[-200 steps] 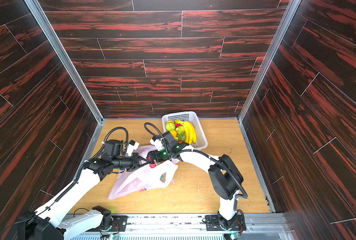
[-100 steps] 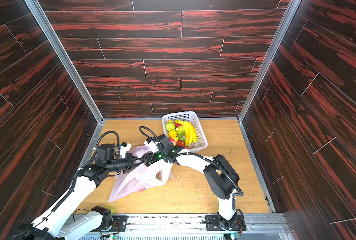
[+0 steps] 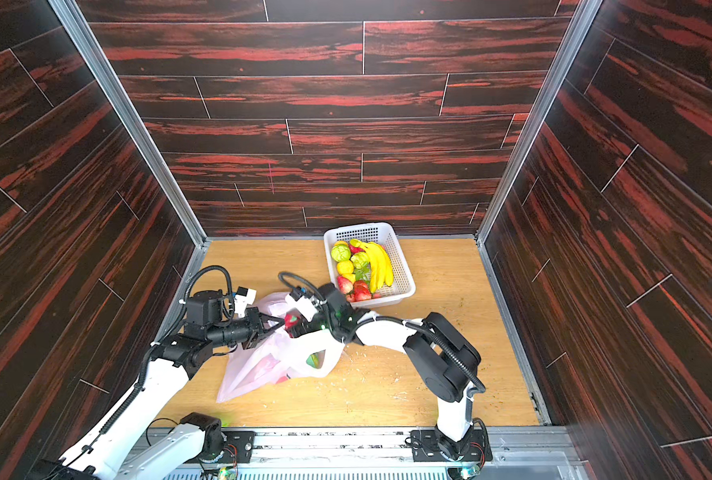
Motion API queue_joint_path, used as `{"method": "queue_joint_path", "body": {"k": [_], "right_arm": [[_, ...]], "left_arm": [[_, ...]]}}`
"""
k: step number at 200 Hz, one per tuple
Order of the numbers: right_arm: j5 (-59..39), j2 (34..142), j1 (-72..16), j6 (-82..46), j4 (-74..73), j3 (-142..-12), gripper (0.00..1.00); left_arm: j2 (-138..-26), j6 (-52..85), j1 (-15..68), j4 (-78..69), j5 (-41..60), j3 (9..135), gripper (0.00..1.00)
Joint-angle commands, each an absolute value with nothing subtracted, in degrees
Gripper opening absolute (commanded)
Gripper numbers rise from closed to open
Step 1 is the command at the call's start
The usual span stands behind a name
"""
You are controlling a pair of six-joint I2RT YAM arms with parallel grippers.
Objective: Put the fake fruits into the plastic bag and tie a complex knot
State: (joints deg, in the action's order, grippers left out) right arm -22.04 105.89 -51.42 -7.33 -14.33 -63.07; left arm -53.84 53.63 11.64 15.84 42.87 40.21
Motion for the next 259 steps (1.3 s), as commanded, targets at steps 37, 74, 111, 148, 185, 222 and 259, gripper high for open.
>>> {"method": "queue_joint_path", "body": {"k": [37, 74, 111, 148, 185, 222, 259], "right_arm": [[-24.59, 100.52, -52.51, 3.53, -25.48, -59.83, 0.82], [-25.49, 101.15, -53.16, 4.19, -27.79, -60.91, 0.82], [-24.88, 101.62, -53.53, 5.25, -31.71, -60.96, 0.82], [-22.02, 101.42, -53.46, 8.68, -31.35, -63.48, 0.83], [-21.10, 99.93, -53.03, 12.08, -29.21, -63.90, 0.83], [-20.83, 97.34, -52.32, 12.28, -30.88, -61.02, 0.85], [-21.45, 95.27, -51.64, 10.76, -33.94, -57.21, 0.85]], "left_arm": [[-53.82, 53.20, 11.28, 14.76, 43.97, 40.47, 0.00], [-55.61, 52.68, 11.25, 14.44, 45.18, 40.26, 0.00], [-56.83, 52.15, 11.27, 14.10, 45.09, 39.55, 0.00], [-57.83, 51.27, 11.29, 16.46, 43.11, 39.55, 0.00], [-57.49, 50.40, 10.92, 20.46, 39.41, 40.32, 0.00], [-57.04, 49.59, 9.49, 23.10, 37.71, 39.91, 0.00], [-57.43, 49.53, 8.51, 23.20, 37.92, 39.11, 0.00]]}}
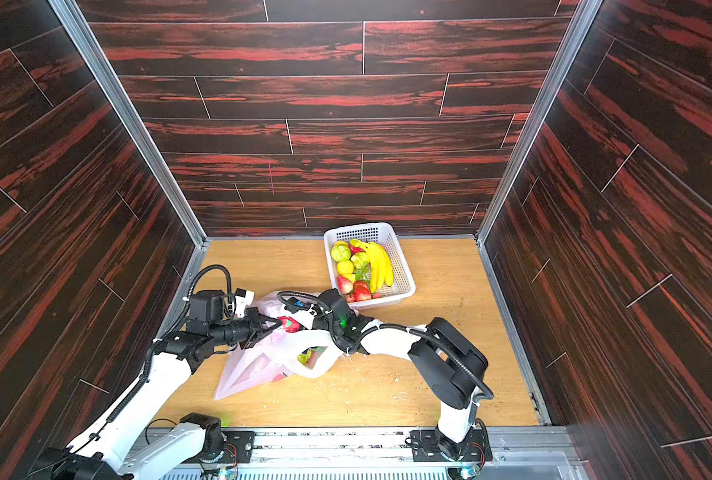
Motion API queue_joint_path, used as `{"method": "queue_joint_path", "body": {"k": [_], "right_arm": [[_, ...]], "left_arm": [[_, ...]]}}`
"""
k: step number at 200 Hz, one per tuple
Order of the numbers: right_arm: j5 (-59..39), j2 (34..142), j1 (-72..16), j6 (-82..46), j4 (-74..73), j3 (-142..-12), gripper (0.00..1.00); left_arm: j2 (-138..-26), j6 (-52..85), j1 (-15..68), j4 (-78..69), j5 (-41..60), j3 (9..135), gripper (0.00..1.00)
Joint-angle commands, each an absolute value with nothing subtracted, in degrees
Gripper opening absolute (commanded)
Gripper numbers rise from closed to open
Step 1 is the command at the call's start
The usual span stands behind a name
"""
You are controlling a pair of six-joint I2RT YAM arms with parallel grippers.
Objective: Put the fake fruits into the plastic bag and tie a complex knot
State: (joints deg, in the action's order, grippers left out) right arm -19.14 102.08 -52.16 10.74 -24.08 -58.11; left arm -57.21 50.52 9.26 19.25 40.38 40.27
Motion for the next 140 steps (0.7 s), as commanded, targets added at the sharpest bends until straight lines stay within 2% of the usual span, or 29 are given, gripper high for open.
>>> {"method": "queue_joint_path", "body": {"k": [1, 90, 140], "right_arm": [[-21.49, 95.19, -51.61, 10.70, -34.06, -57.17, 0.85], [-22.87, 99.42, -51.59, 8.62, -35.49, -58.99, 0.86], [-16.48, 92.98, -50.79, 8.60, -23.32, -58.96, 0.86]], "left_arm": [[-57.46, 49.55, 8.47, 23.20, 37.95, 39.11, 0.00], [-55.46, 52.57, 8.45, 18.63, 42.56, 39.91, 0.00], [-54.80, 51.40, 8.39, 20.08, 42.52, 41.04, 0.00]]}}
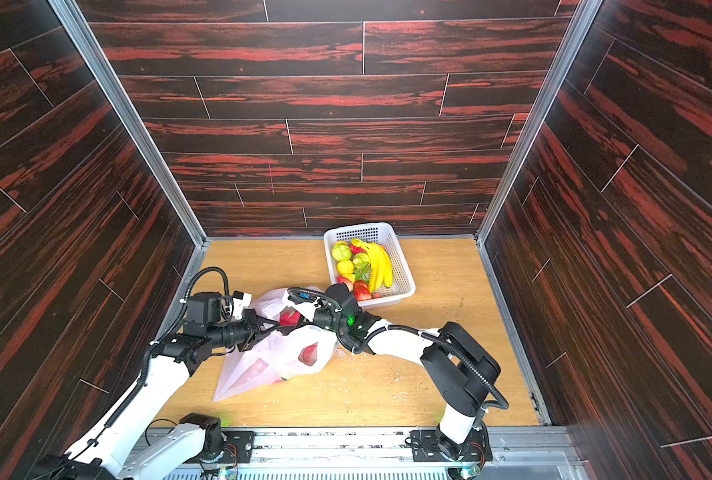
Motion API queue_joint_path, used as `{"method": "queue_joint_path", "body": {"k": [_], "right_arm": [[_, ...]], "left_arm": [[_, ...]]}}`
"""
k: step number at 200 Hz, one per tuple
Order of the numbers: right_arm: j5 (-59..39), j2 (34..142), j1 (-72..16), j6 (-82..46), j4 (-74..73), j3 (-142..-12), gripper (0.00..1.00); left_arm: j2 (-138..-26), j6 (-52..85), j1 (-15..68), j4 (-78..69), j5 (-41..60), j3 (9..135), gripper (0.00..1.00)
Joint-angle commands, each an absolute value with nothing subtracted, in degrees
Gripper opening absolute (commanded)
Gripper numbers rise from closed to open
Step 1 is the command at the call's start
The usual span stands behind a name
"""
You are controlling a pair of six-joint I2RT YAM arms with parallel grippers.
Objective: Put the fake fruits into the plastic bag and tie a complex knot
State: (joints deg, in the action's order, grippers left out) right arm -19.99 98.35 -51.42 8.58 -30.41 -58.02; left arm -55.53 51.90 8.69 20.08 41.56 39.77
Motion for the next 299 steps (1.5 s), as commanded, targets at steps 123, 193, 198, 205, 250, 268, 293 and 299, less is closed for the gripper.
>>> {"method": "queue_joint_path", "body": {"k": [123, 193, 198, 205, 250, 268, 293, 299], "right_arm": [[-13.81, 76.43, -46.67, -3.07, 1.69, -52.19, 0.37], [-16.55, 68.76, -42.46, -11.05, 14.37, -61.68, 0.43], [-16.42, 68.61, -41.09, -11.31, 15.79, -62.04, 0.45], [-15.39, 68.65, -39.21, -11.58, 17.62, -62.39, 0.50], [-9.87, 79.13, -27.68, -10.11, 30.11, -68.52, 0.61], [-5.76, 86.47, -27.07, -7.61, 35.17, -73.90, 0.64], [-2.37, 95.79, -27.05, -6.00, 39.72, -80.63, 0.65], [-1.81, 97.78, -27.07, -5.69, 40.79, -82.10, 0.65]], "left_arm": [[-54.74, 46.41, 8.43, 22.85, 43.44, 41.04, 0.00], [-54.10, 46.60, 7.80, 26.70, 35.40, 41.50, 0.00], [-53.91, 46.97, 7.68, 26.50, 35.12, 41.31, 0.00], [-53.67, 47.55, 7.56, 26.09, 34.80, 41.01, 0.00], [-52.63, 48.28, 6.91, 25.39, 34.00, 39.77, 0.00], [-52.34, 48.08, 6.83, 25.49, 34.08, 39.46, 0.00], [-52.43, 48.07, 6.78, 25.23, 34.53, 39.70, 0.00], [-52.45, 48.12, 6.78, 25.22, 34.70, 39.81, 0.00]]}}
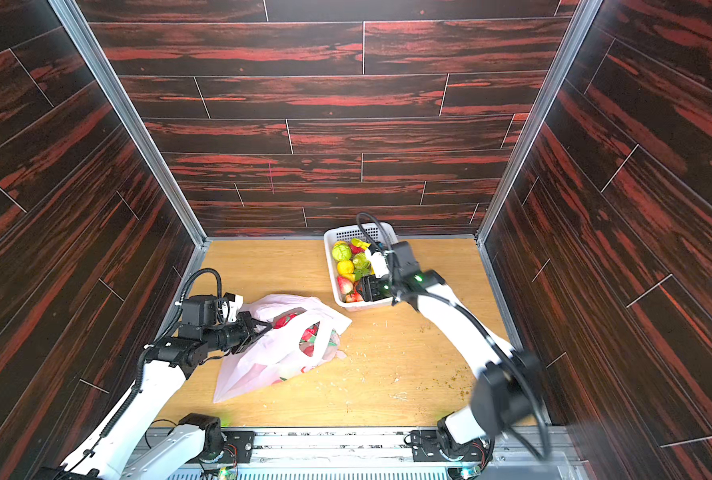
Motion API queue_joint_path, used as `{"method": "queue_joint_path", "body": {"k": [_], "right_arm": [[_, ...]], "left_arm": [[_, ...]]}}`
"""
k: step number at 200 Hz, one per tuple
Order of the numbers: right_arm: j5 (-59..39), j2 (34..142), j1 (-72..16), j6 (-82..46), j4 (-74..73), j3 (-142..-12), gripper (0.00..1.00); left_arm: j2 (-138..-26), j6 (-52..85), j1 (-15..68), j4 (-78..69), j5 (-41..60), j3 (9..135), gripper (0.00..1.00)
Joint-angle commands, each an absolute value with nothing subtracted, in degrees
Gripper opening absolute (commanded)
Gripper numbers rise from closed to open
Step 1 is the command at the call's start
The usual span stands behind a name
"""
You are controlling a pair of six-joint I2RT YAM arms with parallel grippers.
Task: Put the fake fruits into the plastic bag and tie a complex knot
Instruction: 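Move the right gripper over the basket and grasp the red bell pepper, then lift the red pepper with the right gripper and carry it to the bag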
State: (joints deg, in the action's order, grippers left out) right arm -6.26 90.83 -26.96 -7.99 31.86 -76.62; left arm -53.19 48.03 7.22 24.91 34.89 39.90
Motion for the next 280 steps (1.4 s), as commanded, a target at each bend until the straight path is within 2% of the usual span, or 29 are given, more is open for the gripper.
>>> {"method": "queue_joint_path", "body": {"k": [1, 98, 168, 206, 235, 280], "right_arm": [[-1.74, 98.02, -27.03, -5.66, 40.92, -82.36, 0.65], [-2.59, 116.93, -27.06, -4.27, 47.52, -95.98, 0.70], [-1.91, 123.95, -27.05, -4.11, 49.44, -100.01, 0.66], [-1.52, 123.53, -27.07, -3.92, 48.70, -100.41, 0.53], [-0.02, 119.40, -27.07, -3.66, 47.12, -98.65, 0.44], [1.12, 109.67, -26.88, -3.86, 42.88, -92.81, 0.41]], "left_arm": [[-52.46, 48.06, 6.78, 25.22, 34.71, 39.77, 0.00], [-53.94, 47.42, 6.77, 24.96, 37.02, 39.99, 0.00], [-53.94, 47.29, 6.77, 24.87, 37.09, 40.00, 0.00], [-54.14, 47.28, 6.72, 24.79, 37.18, 39.98, 0.00], [-54.21, 47.20, 6.76, 24.63, 37.47, 39.99, 0.00], [-54.23, 47.19, 6.71, 24.48, 37.79, 39.77, 0.00]]}}
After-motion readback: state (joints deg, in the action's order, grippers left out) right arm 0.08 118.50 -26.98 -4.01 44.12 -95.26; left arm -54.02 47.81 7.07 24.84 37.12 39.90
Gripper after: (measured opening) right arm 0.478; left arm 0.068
